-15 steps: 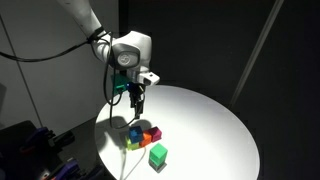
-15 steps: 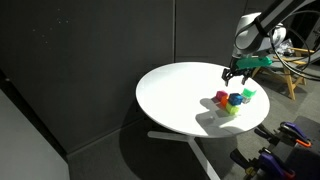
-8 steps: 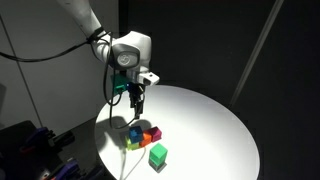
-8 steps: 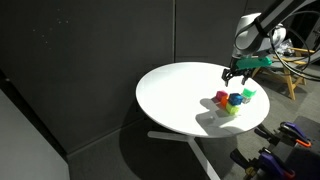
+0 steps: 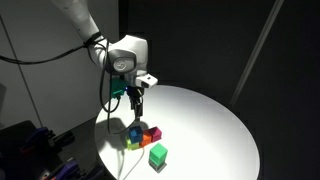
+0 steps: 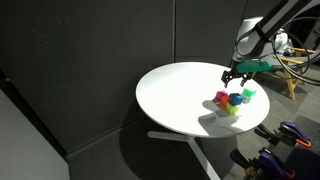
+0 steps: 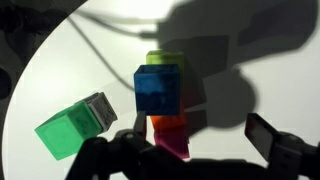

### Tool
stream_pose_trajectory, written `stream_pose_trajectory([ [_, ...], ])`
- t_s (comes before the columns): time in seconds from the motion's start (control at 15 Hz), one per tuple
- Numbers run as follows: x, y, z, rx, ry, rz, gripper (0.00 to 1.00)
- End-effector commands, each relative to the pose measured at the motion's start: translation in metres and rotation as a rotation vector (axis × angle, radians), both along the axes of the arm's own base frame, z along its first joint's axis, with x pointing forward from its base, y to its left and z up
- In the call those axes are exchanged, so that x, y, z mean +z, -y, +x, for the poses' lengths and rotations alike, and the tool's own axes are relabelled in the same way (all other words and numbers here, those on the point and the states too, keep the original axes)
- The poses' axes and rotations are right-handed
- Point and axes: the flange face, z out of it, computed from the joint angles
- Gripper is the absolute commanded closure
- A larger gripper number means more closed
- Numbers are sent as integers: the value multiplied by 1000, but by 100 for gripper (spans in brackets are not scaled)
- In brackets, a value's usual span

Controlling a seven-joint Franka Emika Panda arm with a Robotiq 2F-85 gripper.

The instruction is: Stack the blue toy block on top of the two stacked toy blocks

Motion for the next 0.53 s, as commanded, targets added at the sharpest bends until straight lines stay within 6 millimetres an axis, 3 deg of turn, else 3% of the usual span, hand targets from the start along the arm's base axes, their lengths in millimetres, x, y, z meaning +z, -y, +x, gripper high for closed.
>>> stream_pose_trajectory([
  [0.0,-7,5,-4,-3,15,-2,0],
  [0.47,-25,22,-6,-21,-24,-4,0],
])
